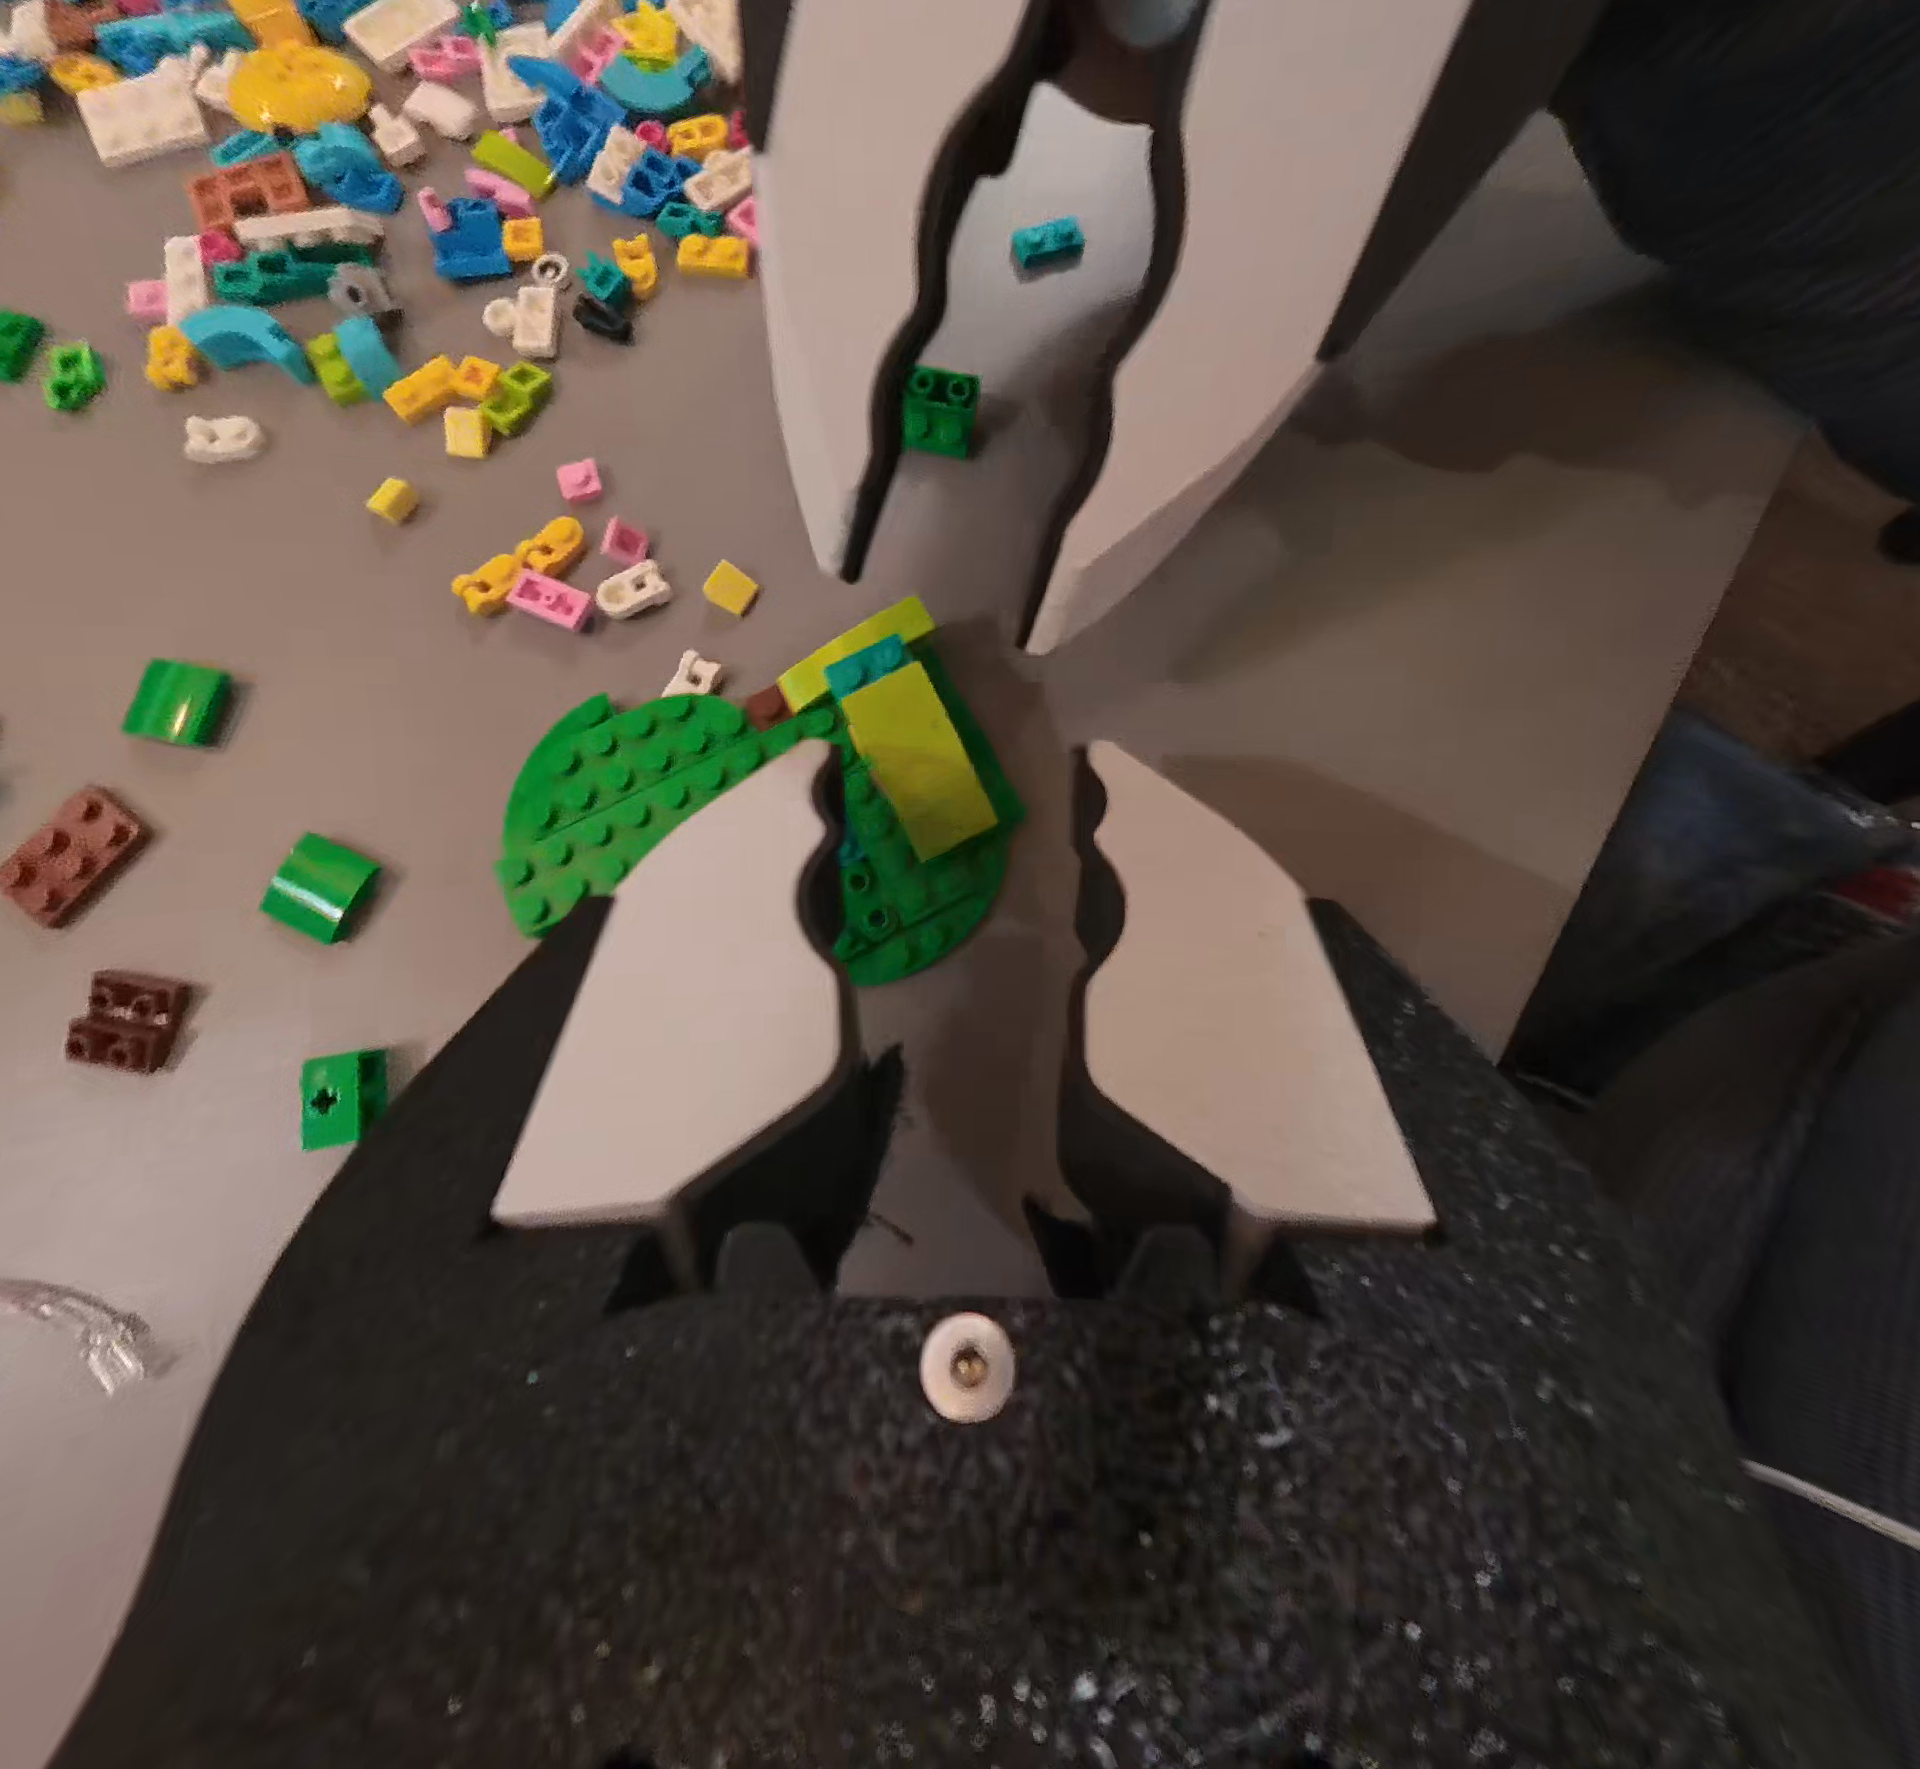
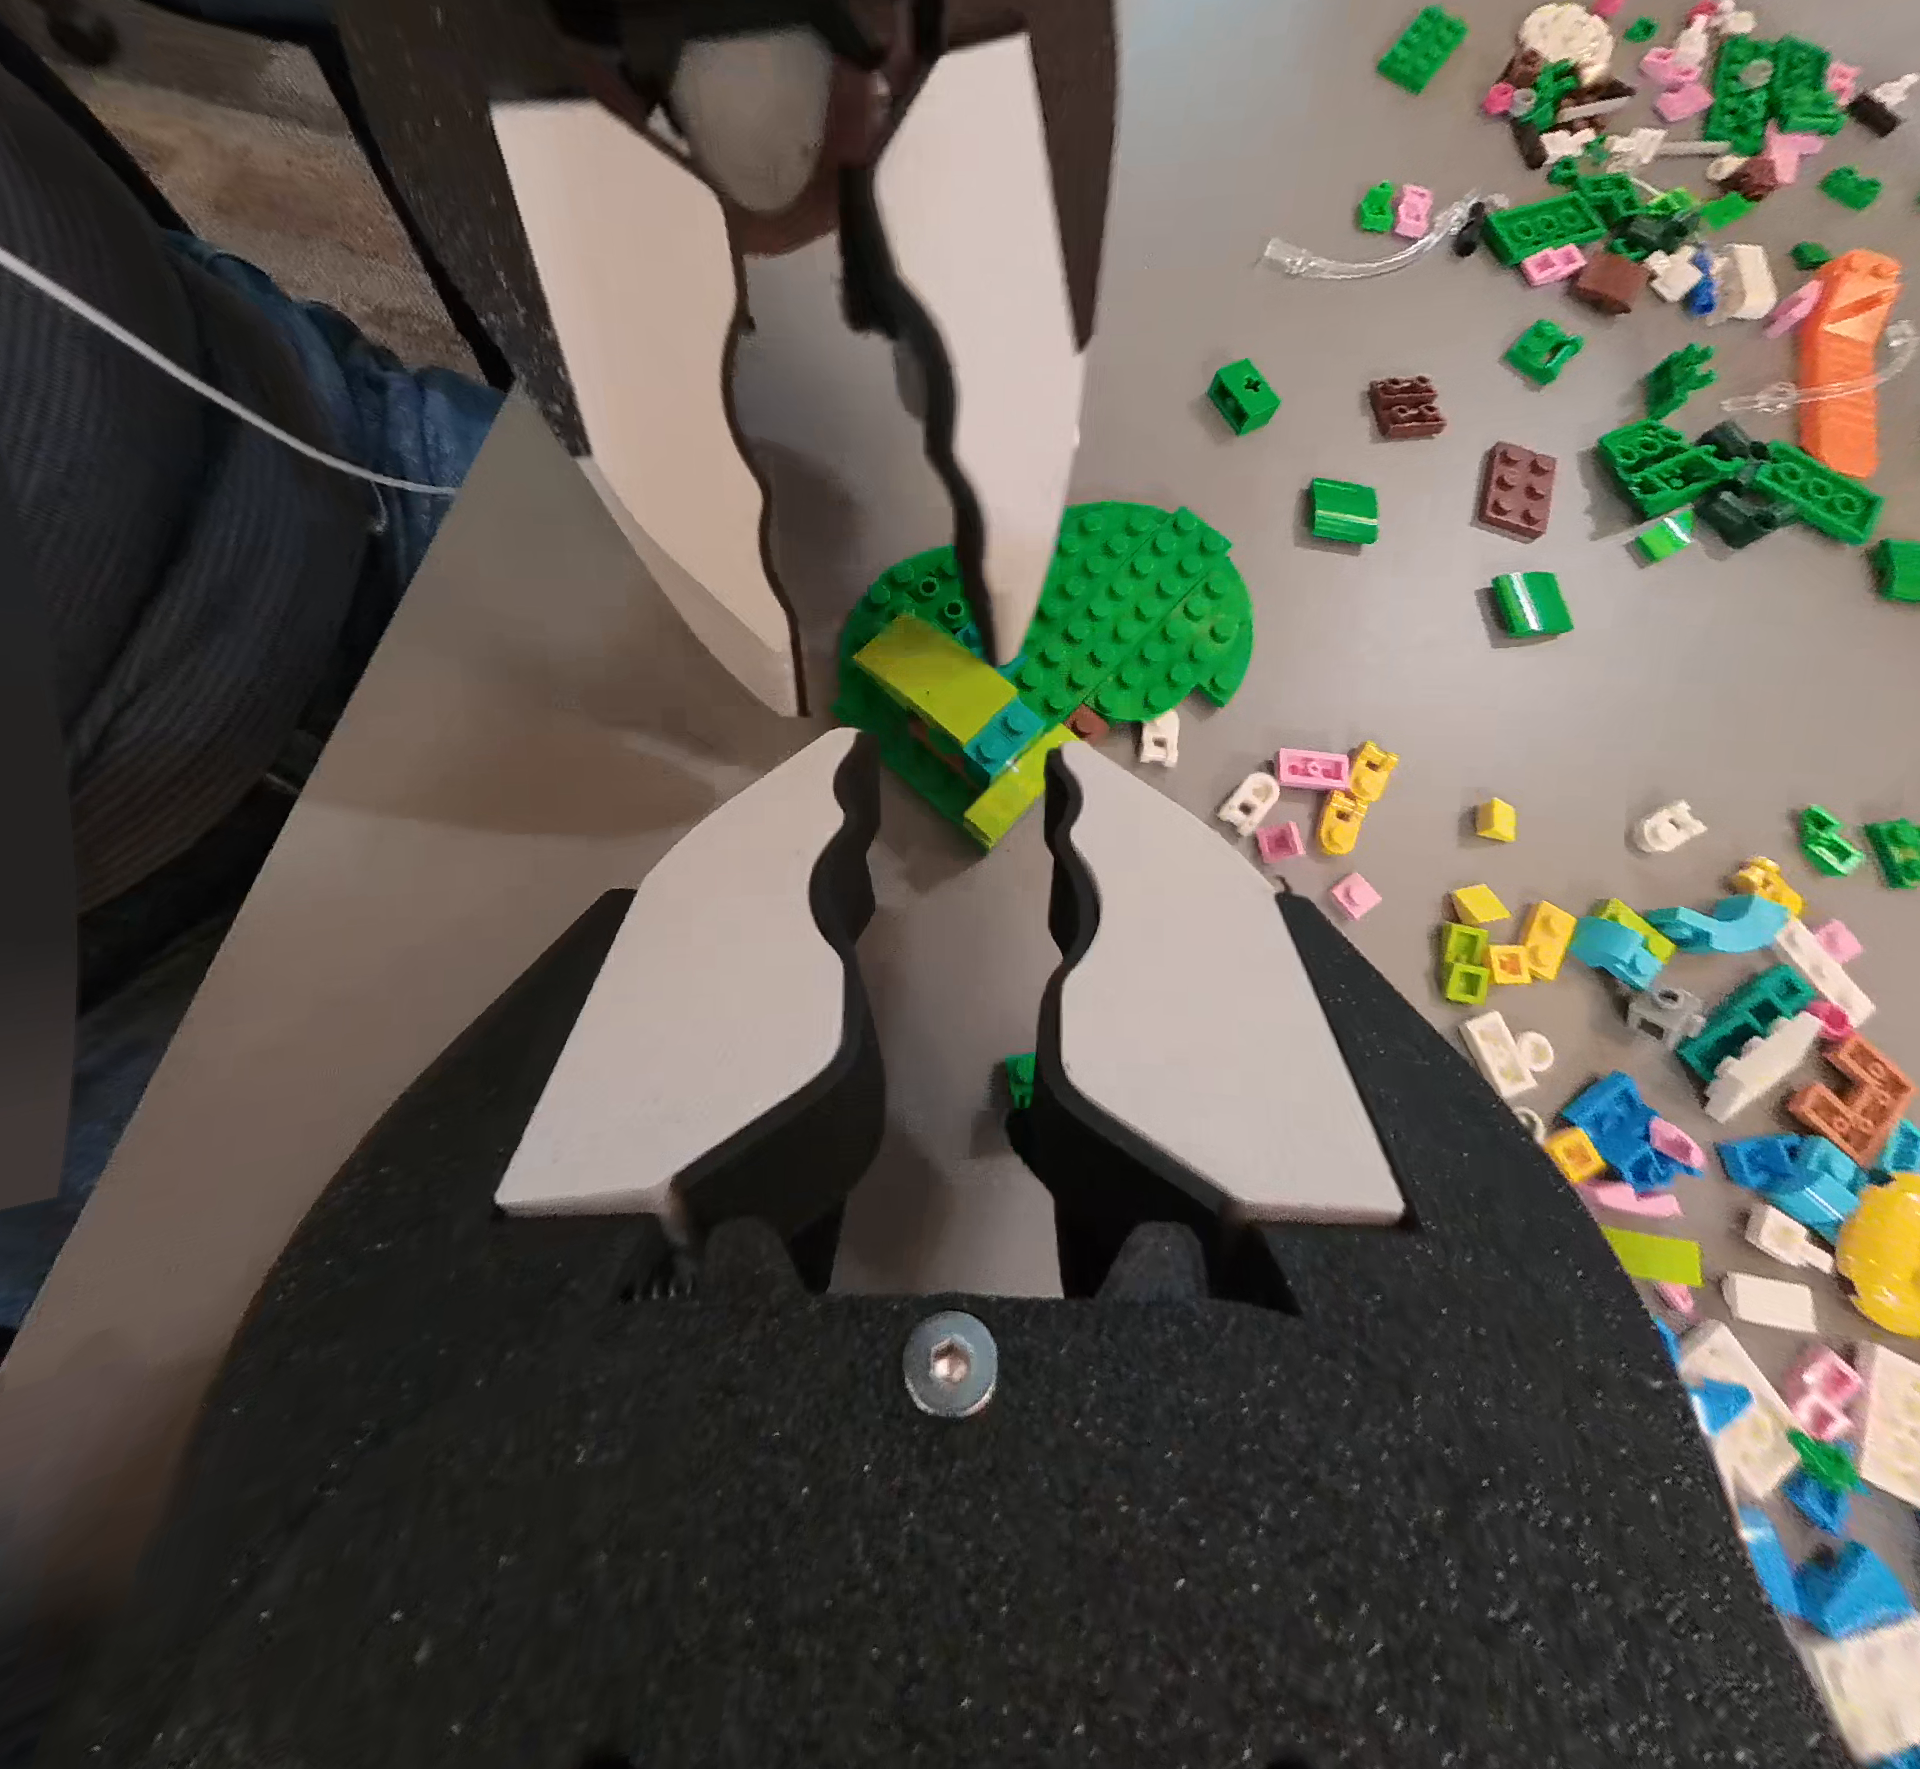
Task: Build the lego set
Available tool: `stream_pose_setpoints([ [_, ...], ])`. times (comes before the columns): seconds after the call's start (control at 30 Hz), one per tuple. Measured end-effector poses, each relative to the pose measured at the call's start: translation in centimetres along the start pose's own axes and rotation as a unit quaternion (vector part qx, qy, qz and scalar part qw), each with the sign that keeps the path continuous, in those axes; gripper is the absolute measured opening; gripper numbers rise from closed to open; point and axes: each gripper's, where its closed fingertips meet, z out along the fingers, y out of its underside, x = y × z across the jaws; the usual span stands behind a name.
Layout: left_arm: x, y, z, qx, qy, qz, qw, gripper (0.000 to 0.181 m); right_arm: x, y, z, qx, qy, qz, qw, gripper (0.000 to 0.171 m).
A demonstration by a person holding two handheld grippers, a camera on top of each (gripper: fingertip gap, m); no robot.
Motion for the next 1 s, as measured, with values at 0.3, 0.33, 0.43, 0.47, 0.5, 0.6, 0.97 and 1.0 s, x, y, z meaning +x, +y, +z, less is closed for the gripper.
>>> stream_pose_setpoints([
  [0.3,-1.0,0.8,1.0,-0.041,-0.045,0.002,0.998,0.044,0.2,0.0,-0.4,0.011,0.003,0.01,1.0,0.035],
  [0.33,-1.2,0.9,1.0,-0.043,-0.048,0.0,0.998,0.042,0.2,0.0,-0.3,0.01,0.003,0.008,1.0,0.035],
  [0.43,-1.2,0.9,1.2,-0.042,-0.049,0.008,0.998,0.039,0.4,0.0,-0.2,0.008,0.014,-0.002,1.0,0.036],
  [0.47,-1.2,0.9,1.1,-0.042,-0.051,0.008,0.998,0.037,0.6,-0.1,-0.2,0.009,0.021,-0.008,1.0,0.036],
  [0.5,-1.2,0.9,1.1,-0.042,-0.051,0.01,0.998,0.035,0.6,-0.1,-0.3,0.01,0.025,-0.012,1.0,0.036],
  [0.6,-1.3,1.0,1.0,-0.047,-0.053,0.022,0.997,0.025,0.6,-0.4,-0.5,0.025,0.02,-0.006,0.999,0.036],
  [0.97,-3.2,-0.2,-4.9,0.062,-0.041,-0.005,0.997,0.016,2.3,-3.1,0.0,0.052,0.134,-0.112,0.983,0.052],
  [1.0,-3.4,-0.3,-5.4,0.066,-0.03,-0.015,0.997,0.016,2.4,-3.5,0.2,0.049,0.153,-0.138,0.977,0.052],
])
